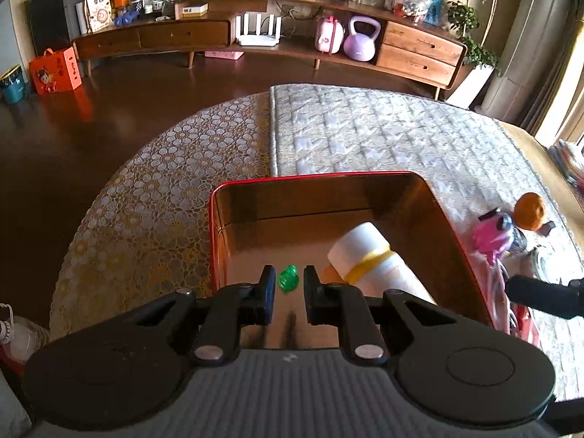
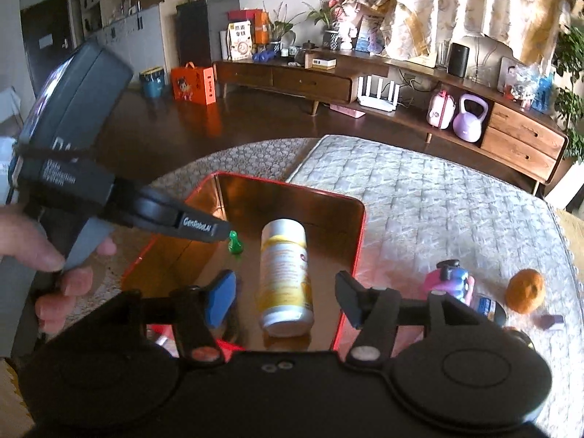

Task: Organize rigid objects
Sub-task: 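Lower the bottle into the red tin and open the right tool while the left releases the green piece there, then withdraw the right tool from the tin and move it to the pink comb, then grasp the pink comb with the right tool and lift it, then grasp the white sunglasses with the left tool while the right tool holds the pink comb, then carry the sunglasses and pink comb into the red tin and open both tools, then withdraw both tools from the red tin toward the remaining items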

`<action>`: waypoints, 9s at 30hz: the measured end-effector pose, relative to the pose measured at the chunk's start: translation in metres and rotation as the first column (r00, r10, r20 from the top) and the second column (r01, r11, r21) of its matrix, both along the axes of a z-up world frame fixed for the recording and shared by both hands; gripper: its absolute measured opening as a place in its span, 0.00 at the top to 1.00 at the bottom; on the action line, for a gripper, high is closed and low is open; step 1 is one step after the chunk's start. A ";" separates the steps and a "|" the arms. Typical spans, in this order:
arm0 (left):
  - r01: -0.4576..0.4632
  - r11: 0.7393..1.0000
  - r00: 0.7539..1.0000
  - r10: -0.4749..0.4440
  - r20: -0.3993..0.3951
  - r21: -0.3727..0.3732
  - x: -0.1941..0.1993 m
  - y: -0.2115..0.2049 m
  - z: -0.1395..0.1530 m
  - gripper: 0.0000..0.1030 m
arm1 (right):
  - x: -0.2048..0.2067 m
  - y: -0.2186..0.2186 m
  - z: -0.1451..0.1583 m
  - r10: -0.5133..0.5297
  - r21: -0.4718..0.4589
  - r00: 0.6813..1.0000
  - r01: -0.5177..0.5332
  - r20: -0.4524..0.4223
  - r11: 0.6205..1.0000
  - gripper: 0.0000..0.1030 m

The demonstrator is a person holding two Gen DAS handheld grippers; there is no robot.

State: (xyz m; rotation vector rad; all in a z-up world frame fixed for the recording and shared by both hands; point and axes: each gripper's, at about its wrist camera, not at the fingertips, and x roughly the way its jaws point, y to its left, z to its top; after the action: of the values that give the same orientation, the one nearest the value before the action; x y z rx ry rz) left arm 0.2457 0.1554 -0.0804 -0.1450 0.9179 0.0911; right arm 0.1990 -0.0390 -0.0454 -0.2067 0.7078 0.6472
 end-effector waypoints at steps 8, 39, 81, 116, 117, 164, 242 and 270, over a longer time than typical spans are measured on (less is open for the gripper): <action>0.027 1.000 0.999 -0.028 0.029 0.007 -0.024 -0.015 0.016 0.75 | -0.017 -0.022 0.014 -0.023 0.043 1.000 0.023 0.000 0.999 0.38; 0.182 0.981 0.964 -0.165 0.206 -0.065 -0.108 -0.116 0.036 0.19 | -0.061 -0.156 0.002 -0.117 0.121 0.993 0.112 0.034 0.986 0.00; 0.331 0.941 0.941 -0.335 0.056 0.064 -0.010 -0.195 -0.031 0.36 | -0.010 -0.139 -0.086 0.099 -0.053 0.995 -0.097 0.027 0.994 0.31; 0.365 0.914 0.920 -0.383 0.078 0.175 -0.034 -0.224 -0.055 0.56 | -0.023 -0.186 -0.089 0.071 -0.050 0.997 -0.071 -0.010 0.996 0.60; 0.370 0.913 0.919 -0.387 0.077 0.173 -0.033 -0.225 -0.055 0.56 | -0.023 -0.186 -0.089 0.071 -0.048 0.997 -0.071 -0.011 0.996 0.60; 0.288 0.953 0.920 -0.302 0.252 0.091 -0.078 -0.177 0.031 0.65 | -0.073 -0.166 -0.015 0.006 -0.020 0.993 -0.003 0.121 1.000 0.60; 0.112 0.993 0.985 -0.114 0.129 0.021 -0.055 -0.030 -0.021 0.48 | 0.018 0.002 -0.009 0.056 -0.039 0.998 -0.056 0.011 0.998 0.48; 0.170 0.985 0.957 -0.174 0.232 0.034 -0.114 -0.094 0.041 0.29 | -0.047 -0.119 0.028 -0.096 0.181 0.995 0.093 0.006 0.979 0.15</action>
State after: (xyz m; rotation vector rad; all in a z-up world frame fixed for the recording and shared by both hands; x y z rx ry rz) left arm 0.1320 0.0619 -0.0394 -0.0605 0.6900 -0.0802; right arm 0.1524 -0.1579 -0.0175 -0.0100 0.6366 0.6142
